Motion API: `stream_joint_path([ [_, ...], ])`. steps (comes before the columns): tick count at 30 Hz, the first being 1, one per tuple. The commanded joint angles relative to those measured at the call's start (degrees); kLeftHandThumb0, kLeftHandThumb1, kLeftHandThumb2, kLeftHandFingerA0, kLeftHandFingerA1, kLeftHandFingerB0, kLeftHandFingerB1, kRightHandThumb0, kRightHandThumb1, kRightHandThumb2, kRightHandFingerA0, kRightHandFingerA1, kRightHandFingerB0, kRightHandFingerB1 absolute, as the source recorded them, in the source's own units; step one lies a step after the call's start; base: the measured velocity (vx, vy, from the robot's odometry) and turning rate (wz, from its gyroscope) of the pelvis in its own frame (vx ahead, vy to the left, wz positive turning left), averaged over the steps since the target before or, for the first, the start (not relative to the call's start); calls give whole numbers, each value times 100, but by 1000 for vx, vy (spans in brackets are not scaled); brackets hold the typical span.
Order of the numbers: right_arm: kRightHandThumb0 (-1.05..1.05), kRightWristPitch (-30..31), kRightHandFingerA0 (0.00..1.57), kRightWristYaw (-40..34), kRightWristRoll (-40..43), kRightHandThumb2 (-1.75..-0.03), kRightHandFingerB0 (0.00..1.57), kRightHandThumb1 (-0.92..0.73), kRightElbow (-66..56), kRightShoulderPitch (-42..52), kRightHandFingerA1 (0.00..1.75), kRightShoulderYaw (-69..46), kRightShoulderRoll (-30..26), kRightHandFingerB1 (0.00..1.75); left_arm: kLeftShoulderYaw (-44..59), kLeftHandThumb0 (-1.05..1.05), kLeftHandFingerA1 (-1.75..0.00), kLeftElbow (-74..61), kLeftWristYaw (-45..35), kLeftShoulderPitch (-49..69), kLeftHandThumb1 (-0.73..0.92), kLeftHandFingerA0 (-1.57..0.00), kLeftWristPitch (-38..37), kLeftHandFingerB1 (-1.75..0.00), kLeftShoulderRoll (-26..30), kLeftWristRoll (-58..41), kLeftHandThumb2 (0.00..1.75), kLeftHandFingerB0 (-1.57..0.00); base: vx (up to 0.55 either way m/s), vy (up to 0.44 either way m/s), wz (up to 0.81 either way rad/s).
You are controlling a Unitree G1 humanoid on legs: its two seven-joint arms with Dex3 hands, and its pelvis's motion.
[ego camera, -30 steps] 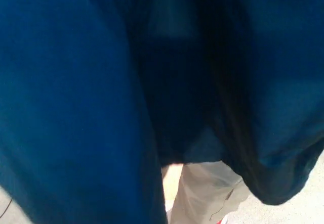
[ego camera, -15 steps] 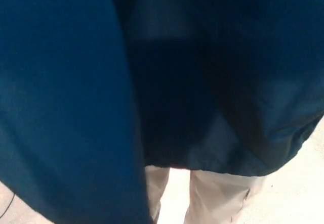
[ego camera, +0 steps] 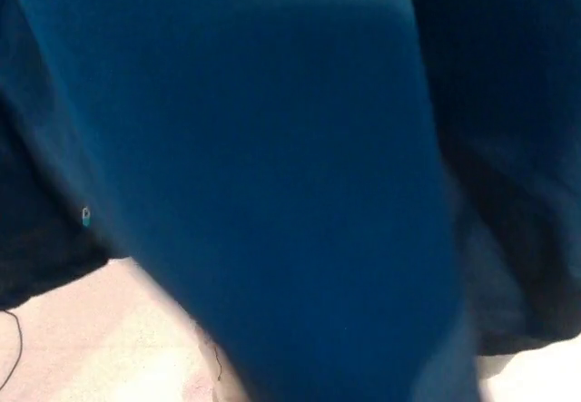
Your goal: A person hands a coat to the robot and the robot grabs it with both hands and holds it while the person wears the coat.
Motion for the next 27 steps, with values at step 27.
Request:
stream_joint_path([
  [27, -49, 474, 108, -94, 7, -67, 81, -81, -8, -117, 165, -92, -269, 154, 122, -48, -175, 133, 99, 66, 77, -103, 335, -168, 393, -14, 68, -72, 0, 0, 0],
])
